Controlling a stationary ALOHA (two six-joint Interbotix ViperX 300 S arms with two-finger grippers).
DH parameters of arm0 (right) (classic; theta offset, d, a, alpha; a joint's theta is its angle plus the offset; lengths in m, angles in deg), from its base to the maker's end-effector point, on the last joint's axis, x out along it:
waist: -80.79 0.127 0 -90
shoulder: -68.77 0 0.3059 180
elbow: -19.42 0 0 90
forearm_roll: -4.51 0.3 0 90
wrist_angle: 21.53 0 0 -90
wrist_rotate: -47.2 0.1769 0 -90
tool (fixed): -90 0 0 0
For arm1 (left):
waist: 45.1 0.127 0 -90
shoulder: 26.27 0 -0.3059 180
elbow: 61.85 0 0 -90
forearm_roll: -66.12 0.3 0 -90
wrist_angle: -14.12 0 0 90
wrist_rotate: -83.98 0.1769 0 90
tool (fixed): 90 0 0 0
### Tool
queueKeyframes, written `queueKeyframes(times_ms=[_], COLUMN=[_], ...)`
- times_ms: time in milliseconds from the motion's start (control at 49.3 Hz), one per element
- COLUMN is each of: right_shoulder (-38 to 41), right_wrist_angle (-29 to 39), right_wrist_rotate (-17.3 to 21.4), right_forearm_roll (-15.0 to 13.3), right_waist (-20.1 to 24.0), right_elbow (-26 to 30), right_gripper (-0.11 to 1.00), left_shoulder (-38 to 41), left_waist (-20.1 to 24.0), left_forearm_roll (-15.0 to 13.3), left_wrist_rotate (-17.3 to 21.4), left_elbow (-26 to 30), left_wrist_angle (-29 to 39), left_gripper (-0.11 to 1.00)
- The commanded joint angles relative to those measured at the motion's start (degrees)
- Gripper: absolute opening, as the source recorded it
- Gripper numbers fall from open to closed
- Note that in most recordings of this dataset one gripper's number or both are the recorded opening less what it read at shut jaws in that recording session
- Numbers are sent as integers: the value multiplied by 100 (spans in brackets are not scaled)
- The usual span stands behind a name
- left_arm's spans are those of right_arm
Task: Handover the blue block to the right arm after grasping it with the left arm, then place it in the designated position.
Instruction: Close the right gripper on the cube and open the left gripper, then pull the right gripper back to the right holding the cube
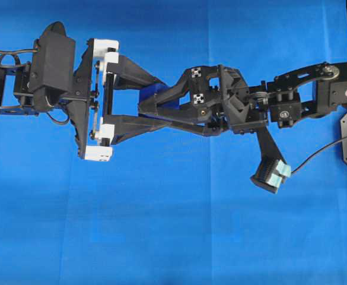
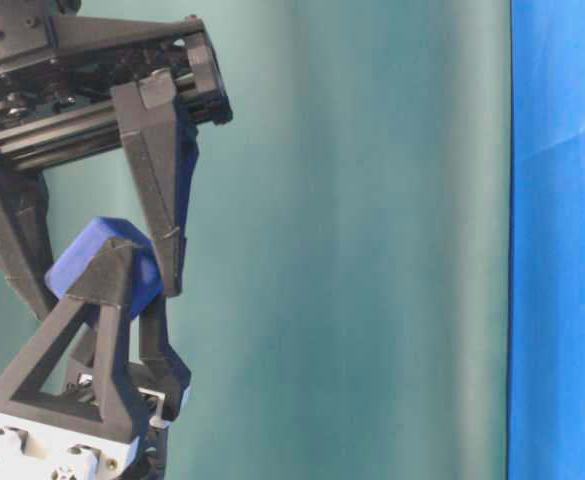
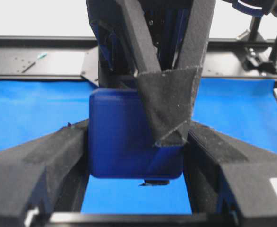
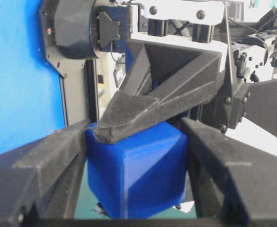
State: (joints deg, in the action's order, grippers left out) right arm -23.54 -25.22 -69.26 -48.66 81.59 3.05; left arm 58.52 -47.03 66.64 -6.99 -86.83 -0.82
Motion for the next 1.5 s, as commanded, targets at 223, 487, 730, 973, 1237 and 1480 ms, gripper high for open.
queueKeyframes(times_ms=[223, 487, 730, 973, 1237, 1480], right_shoulder=[-123, -123, -123, -281, -967, -1907], right_wrist_angle=[0, -9, 18, 18, 26, 431], right_wrist_rotate=[-18, -18, -18, -9, 132, 229], right_forearm_roll=[-18, -9, -9, -18, -9, -9], right_waist=[-53, -44, -26, 9, 62, 281], right_elbow=[149, 149, 141, -9, -580, -1134], right_gripper=[52, 52, 52, 52, 52, 52], left_shoulder=[-79, -79, -88, -158, -360, -589], left_waist=[-79, -158, -158, -158, -158, -149], left_forearm_roll=[-18, -18, -9, -9, -9, -9], left_wrist_rotate=[-9, 18, 26, 26, 26, 26], left_elbow=[114, 105, 114, 53, -176, -413], left_wrist_angle=[-70, -176, -220, -220, -202, -202], left_gripper=[49, 78, 93, 93, 93, 93])
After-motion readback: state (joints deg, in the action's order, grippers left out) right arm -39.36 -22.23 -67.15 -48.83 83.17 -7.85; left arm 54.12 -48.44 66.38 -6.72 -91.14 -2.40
